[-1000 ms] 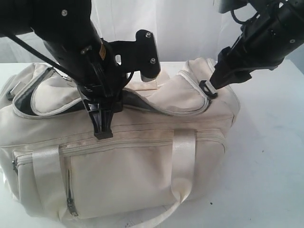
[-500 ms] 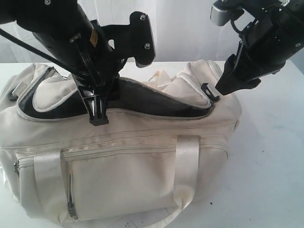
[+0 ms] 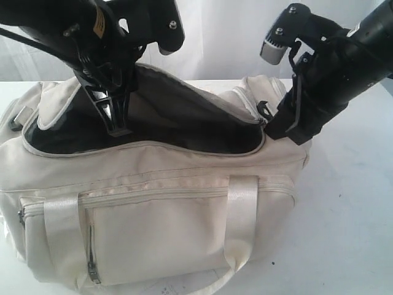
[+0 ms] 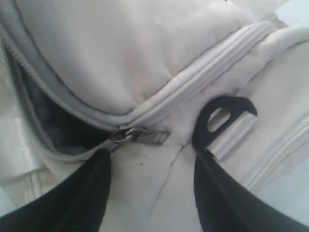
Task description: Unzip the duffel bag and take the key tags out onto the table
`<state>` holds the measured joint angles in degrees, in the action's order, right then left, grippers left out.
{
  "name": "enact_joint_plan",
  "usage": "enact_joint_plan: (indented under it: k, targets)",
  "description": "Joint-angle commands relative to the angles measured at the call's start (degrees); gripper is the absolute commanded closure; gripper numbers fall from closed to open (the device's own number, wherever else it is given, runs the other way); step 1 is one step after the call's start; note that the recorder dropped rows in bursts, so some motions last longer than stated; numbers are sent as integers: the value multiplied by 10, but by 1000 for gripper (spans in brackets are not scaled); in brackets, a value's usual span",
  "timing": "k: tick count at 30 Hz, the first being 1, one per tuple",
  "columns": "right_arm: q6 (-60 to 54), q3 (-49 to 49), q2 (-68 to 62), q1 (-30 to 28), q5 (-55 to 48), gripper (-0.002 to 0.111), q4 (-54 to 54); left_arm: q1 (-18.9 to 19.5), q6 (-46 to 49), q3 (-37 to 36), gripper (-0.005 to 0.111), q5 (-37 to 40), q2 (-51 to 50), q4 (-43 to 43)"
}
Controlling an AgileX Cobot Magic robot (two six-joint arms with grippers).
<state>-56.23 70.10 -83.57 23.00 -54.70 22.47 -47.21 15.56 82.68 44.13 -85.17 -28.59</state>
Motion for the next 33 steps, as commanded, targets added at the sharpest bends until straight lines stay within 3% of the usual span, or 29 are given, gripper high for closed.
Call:
enact_joint_plan:
  k: [1, 15, 22, 29, 33]
  targets:
    - [-63, -25, -1, -1, 73, 59, 10, 1, -8, 1, 107, 6, 8, -9]
    - [-250, -63, -1, -1, 87, 59, 108, 1, -8, 1, 107, 4, 8, -9]
    - [-284, -63, -1, -1, 83, 59, 118, 1, -8, 1, 107, 4, 8, -9]
    - [-444, -73, -1, -1, 46, 59, 125, 1, -6, 1, 107, 4, 8, -9]
    - [-466, -80, -1, -1, 63, 61, 129, 1, -6, 1, 107, 4, 8, -9]
